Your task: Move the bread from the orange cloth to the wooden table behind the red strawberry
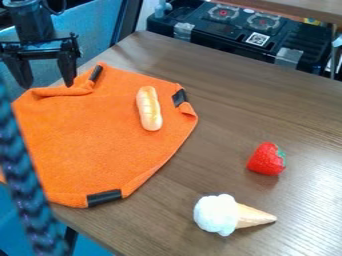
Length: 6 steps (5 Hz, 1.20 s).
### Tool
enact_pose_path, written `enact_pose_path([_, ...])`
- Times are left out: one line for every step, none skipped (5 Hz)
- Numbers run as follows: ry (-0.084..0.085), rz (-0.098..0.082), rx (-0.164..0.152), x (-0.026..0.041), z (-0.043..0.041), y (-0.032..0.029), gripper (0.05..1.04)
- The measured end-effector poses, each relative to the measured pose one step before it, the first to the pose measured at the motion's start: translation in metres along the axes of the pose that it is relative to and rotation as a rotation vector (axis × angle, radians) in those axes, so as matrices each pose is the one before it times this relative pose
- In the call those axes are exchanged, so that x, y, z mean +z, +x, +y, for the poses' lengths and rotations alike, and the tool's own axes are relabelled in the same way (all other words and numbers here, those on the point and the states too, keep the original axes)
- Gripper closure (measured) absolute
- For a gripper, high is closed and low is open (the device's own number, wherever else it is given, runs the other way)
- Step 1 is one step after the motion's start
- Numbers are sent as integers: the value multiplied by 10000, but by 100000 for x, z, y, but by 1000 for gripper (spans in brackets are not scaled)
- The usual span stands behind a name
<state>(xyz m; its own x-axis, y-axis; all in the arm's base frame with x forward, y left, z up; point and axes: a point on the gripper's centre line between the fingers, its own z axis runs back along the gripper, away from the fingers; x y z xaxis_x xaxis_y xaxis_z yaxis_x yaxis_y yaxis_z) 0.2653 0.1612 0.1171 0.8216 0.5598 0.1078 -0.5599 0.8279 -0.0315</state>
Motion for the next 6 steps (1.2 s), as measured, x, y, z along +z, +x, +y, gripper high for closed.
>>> enact_pose_path([10, 261, 69, -874, -18, -119, 84])
enact_pose_path([218, 26, -130, -1386, -2810, -297, 84])
enact_pose_path([-112, 241, -152, -1270, -3546, -162, 84])
enact_pose_path([-479, -99, 254, 106, -2579, 845, 84])
enact_pose_path([-214, -130, 283, -485, -2108, 819, 84])
enact_pose_path([-6, -117, 306, -1017, -757, 269, 84])
